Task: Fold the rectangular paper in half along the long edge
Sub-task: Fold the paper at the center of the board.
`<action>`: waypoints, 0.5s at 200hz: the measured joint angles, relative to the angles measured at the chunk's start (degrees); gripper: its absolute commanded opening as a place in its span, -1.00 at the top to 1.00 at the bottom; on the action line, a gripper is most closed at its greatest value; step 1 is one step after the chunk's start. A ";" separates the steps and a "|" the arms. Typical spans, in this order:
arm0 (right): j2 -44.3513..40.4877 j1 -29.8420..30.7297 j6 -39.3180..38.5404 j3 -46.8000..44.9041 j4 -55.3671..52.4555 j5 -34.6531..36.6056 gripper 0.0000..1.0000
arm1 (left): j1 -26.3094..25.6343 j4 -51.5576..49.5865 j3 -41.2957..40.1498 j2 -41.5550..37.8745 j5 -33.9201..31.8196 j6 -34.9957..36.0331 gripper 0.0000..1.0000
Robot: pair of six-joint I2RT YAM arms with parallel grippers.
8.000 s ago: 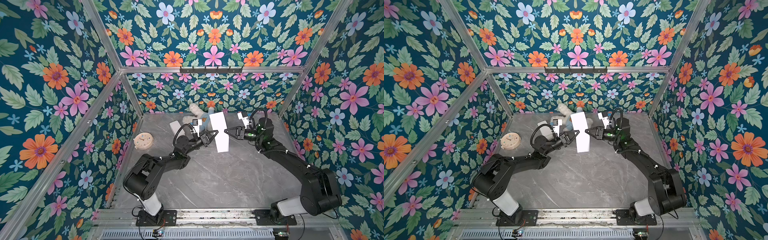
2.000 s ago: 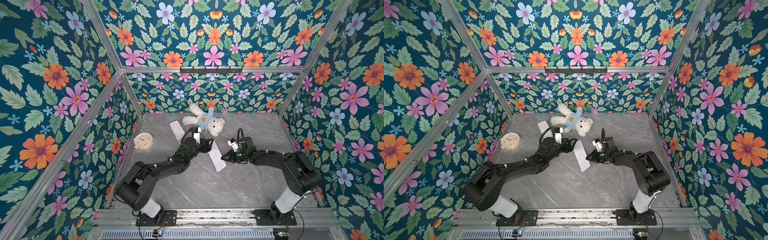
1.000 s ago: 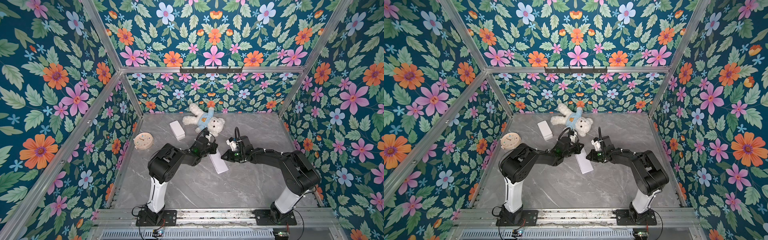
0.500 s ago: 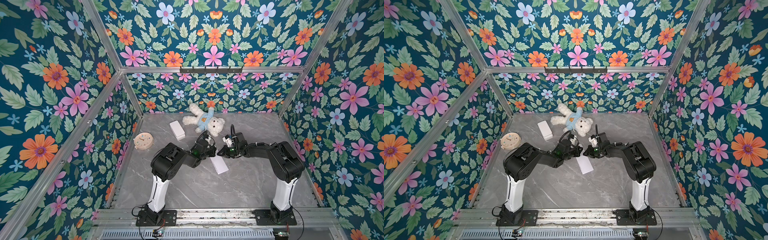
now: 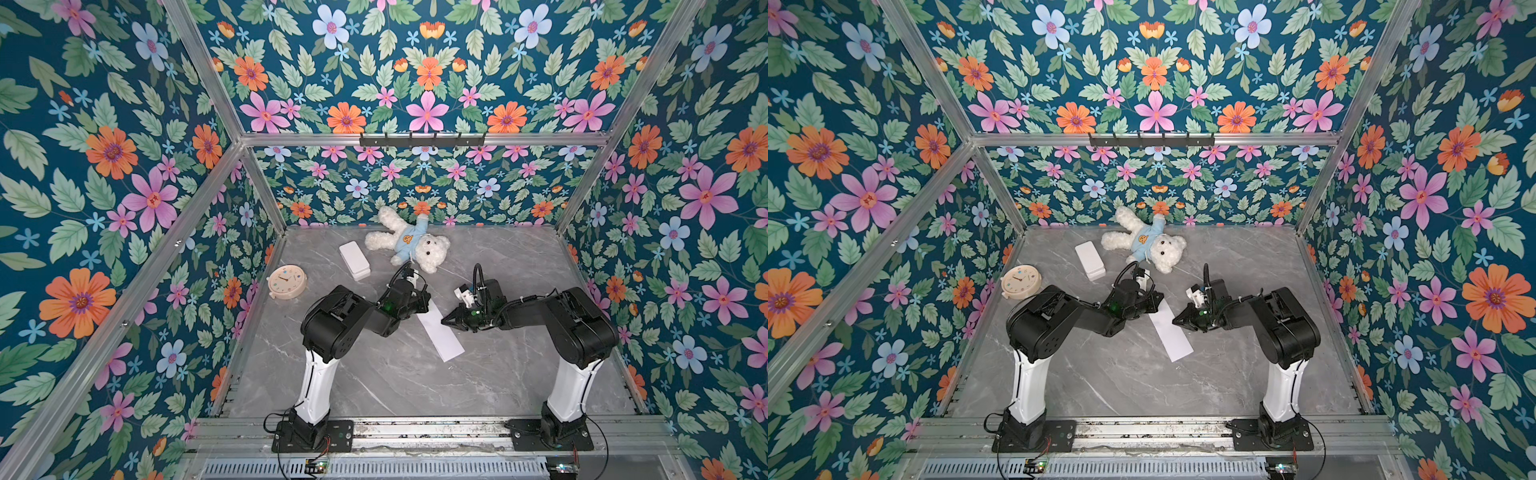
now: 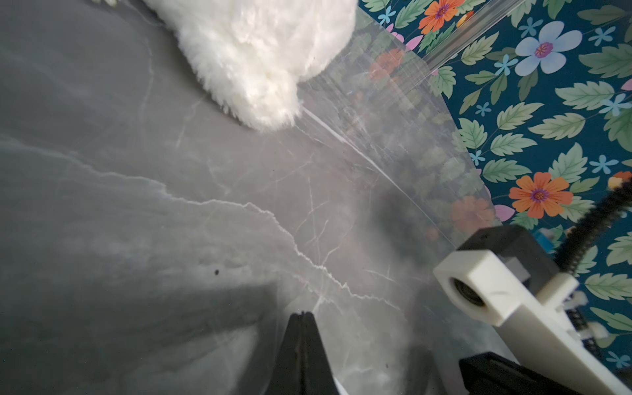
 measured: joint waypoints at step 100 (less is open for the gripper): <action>-1.46 0.13 0.81 -3.58 1.25 -2.75 0.85 | -0.70 0.24 -5.35 -8.85 -3.15 1.75 0.08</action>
